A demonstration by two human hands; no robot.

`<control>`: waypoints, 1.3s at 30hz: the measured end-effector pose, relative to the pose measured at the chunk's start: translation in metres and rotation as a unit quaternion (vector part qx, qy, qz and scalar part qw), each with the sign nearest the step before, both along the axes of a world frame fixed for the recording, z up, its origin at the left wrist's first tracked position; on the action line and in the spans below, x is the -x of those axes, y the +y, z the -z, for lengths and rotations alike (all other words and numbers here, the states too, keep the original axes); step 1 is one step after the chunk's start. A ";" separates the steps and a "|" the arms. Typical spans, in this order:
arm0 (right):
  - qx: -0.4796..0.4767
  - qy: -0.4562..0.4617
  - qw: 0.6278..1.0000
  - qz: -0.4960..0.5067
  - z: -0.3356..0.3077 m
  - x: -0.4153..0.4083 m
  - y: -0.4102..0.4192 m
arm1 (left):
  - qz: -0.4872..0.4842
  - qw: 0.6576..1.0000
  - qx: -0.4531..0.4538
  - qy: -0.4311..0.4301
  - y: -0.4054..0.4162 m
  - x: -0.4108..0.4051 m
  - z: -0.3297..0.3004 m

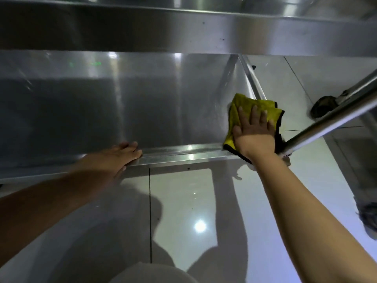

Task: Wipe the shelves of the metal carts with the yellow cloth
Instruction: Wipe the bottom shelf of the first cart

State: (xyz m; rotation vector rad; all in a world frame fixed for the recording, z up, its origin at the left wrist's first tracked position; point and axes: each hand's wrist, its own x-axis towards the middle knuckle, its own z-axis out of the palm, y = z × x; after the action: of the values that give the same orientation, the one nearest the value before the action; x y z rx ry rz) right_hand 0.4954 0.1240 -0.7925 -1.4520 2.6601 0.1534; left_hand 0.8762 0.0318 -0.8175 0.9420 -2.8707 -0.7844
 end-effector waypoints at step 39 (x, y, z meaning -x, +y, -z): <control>0.109 0.069 0.966 -0.222 0.008 0.018 0.077 | 0.086 0.983 0.066 -0.147 -0.026 -0.030 -0.051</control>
State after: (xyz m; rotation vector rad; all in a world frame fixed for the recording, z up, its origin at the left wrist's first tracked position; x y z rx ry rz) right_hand 0.4777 0.2007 -0.8006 -2.1691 2.4671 -0.0063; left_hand 0.9058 0.0059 -0.7665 0.8694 -3.2461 -0.4879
